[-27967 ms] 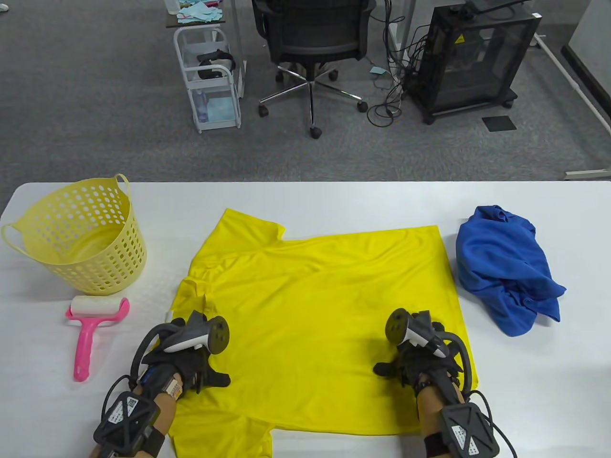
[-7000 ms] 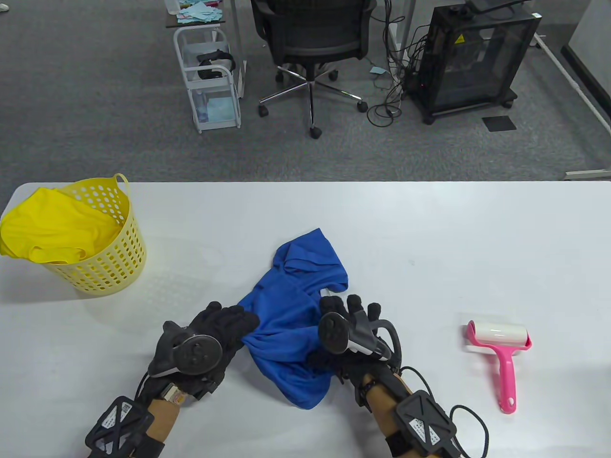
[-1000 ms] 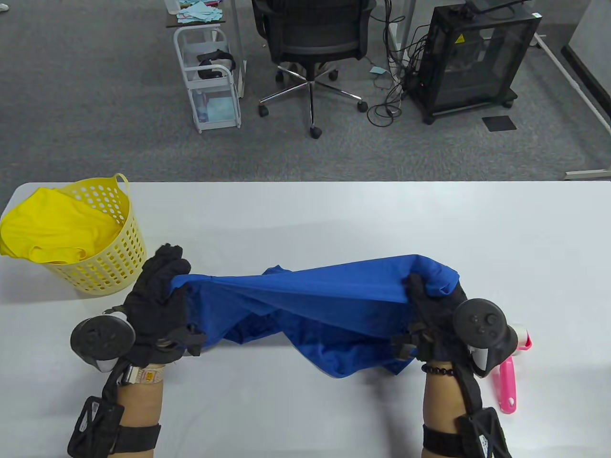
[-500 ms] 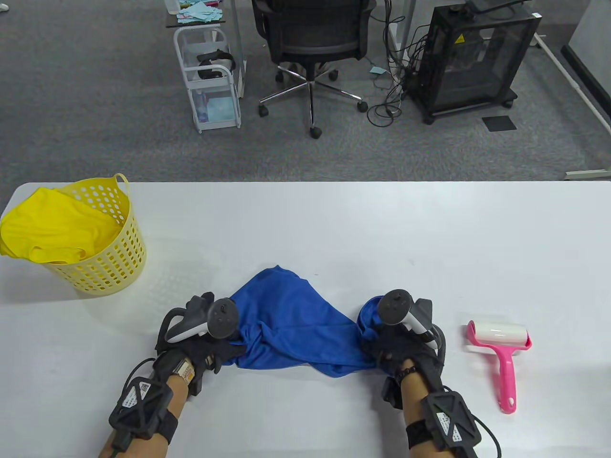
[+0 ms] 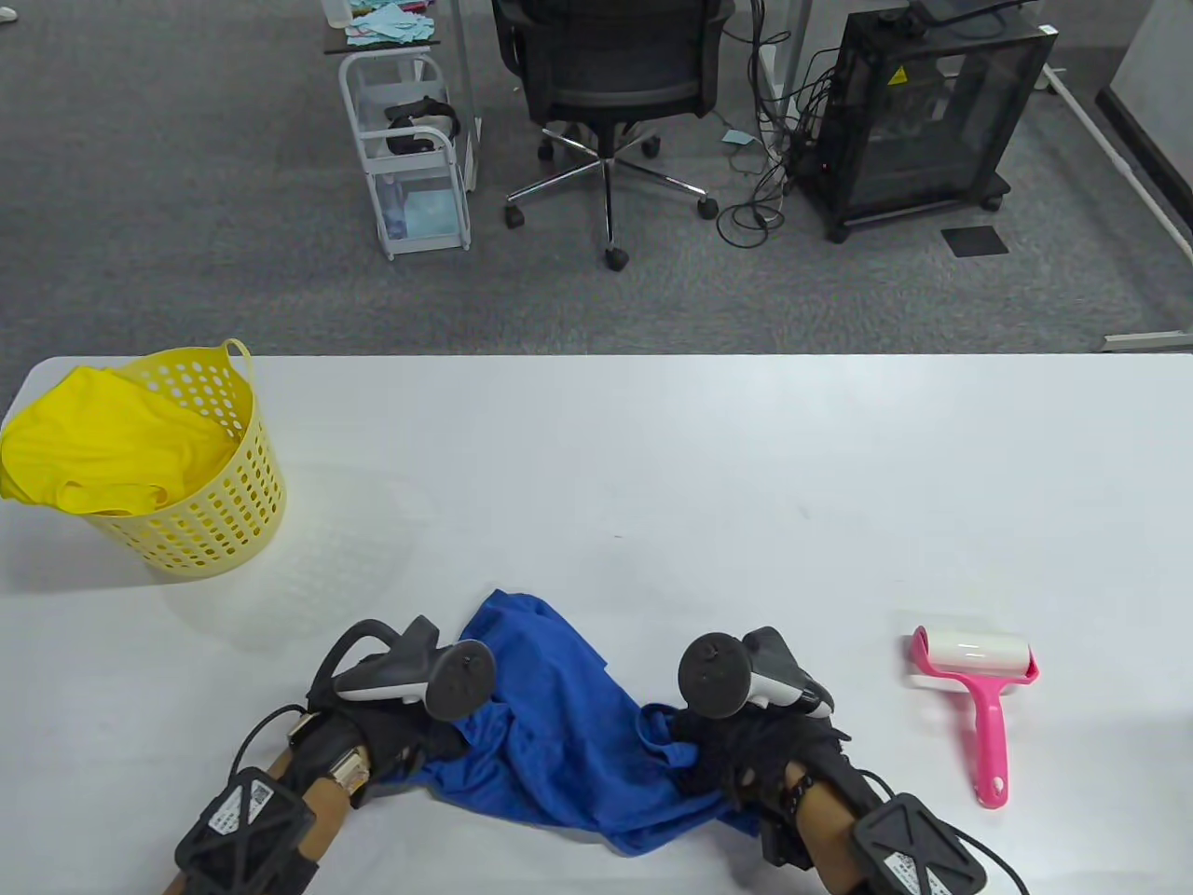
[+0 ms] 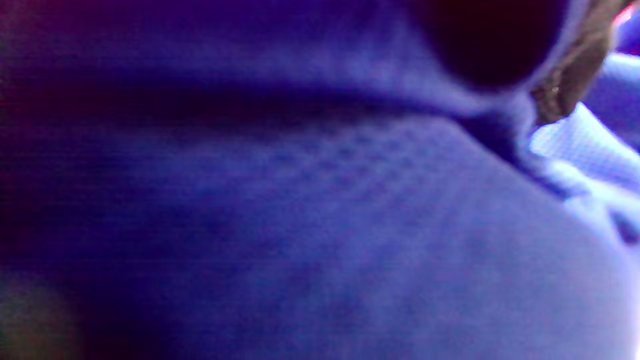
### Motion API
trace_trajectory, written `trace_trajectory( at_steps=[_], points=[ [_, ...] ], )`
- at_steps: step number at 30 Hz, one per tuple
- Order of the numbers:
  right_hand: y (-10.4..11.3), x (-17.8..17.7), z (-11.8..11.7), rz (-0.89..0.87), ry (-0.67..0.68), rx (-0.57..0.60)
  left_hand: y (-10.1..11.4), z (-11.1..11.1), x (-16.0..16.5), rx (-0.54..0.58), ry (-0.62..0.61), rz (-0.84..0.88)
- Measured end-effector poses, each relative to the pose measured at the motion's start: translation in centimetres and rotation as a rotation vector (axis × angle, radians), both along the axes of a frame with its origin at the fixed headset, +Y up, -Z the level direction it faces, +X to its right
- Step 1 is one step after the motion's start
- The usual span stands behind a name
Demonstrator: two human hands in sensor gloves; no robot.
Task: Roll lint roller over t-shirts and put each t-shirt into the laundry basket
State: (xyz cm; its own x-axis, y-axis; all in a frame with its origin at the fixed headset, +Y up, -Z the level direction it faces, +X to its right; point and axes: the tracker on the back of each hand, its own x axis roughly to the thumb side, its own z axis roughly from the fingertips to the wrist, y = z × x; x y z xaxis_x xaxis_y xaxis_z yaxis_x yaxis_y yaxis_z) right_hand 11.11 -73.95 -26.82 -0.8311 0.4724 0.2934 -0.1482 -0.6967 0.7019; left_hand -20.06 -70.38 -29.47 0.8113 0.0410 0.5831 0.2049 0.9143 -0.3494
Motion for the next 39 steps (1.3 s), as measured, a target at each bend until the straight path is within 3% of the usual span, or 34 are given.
trace_trajectory(
  at_steps=[3,5,6,8,9,10,13,14,16,18,21,22,24,28,30,32,33,34,37,39],
  points=[
    [1.6,0.8,-2.3,0.054,-0.063,0.081,2.0,-2.5,-1.0,0.028,0.110,0.019],
    [4.3,0.9,-5.5,0.099,-0.153,0.225,3.7,-5.1,-0.5,0.136,0.191,-0.039],
    [6.4,0.9,-7.5,0.131,-0.241,0.355,5.3,-6.8,0.1,0.266,0.255,-0.097],
    [11.4,1.3,-10.8,0.132,-0.457,0.753,8.6,-9.0,0.8,0.649,0.397,-0.088],
    [14.1,2.1,-11.2,0.069,-0.702,1.091,10.6,-9.4,0.9,0.938,0.470,-0.007],
    [15.1,2.6,-11.4,0.001,-0.768,1.191,11.6,-9.7,1.0,0.993,0.478,0.000],
    [16.1,3.4,-11.4,-0.196,-0.961,1.026,13.4,-9.6,0.5,0.968,0.577,0.175],
    [15.9,4.0,-11.2,-0.294,-1.000,1.082,13.7,-9.4,0.0,0.982,0.581,0.229],
    [15.0,5.3,-10.9,-0.295,-1.041,1.110,13.4,-8.9,-0.6,0.985,0.549,0.238],
    [13.1,6.7,-10.3,-0.280,-1.029,1.034,12.1,-7.9,-1.4,1.012,0.462,0.162],
    [9.7,9.2,-9.1,-0.328,-1.056,0.828,9.5,-6.0,-2.6,0.981,0.350,0.116],
    [8.3,10.1,-8.6,-0.332,-1.064,0.700,8.5,-5.3,-2.8,0.933,0.317,0.110],
    [6.0,11.3,-7.3,-0.304,-1.050,0.586,5.9,-3.4,-3.2,0.803,0.204,0.090],
    [2.7,10.9,-4.4,0.196,-0.773,0.427,1.6,0.8,-2.6,0.599,0.016,-0.063],
    [1.5,10.0,-3.2,0.419,-0.662,0.397,-0.4,2.4,-2.0,0.412,-0.089,-0.157],
    [1.7,9.2,-2.2,0.619,-0.546,0.294,-2.0,3.6,-1.7,0.176,-0.137,-0.277],
    [3.0,9.0,-1.8,0.676,-0.520,0.340,-2.4,4.0,-1.6,0.002,-0.154,-0.346],
    [4.0,9.0,-1.5,0.642,-0.556,0.436,-2.2,4.1,-1.7,-0.073,-0.152,-0.350],
    [9.3,9.3,-0.3,0.446,-0.709,0.655,0.7,3.3,-2.5,-0.055,-0.095,-0.078],
    [11.7,8.7,0.2,0.295,-0.807,0.859,2.8,2.2,-3.1,0.027,-0.002,0.078]
  ],
)
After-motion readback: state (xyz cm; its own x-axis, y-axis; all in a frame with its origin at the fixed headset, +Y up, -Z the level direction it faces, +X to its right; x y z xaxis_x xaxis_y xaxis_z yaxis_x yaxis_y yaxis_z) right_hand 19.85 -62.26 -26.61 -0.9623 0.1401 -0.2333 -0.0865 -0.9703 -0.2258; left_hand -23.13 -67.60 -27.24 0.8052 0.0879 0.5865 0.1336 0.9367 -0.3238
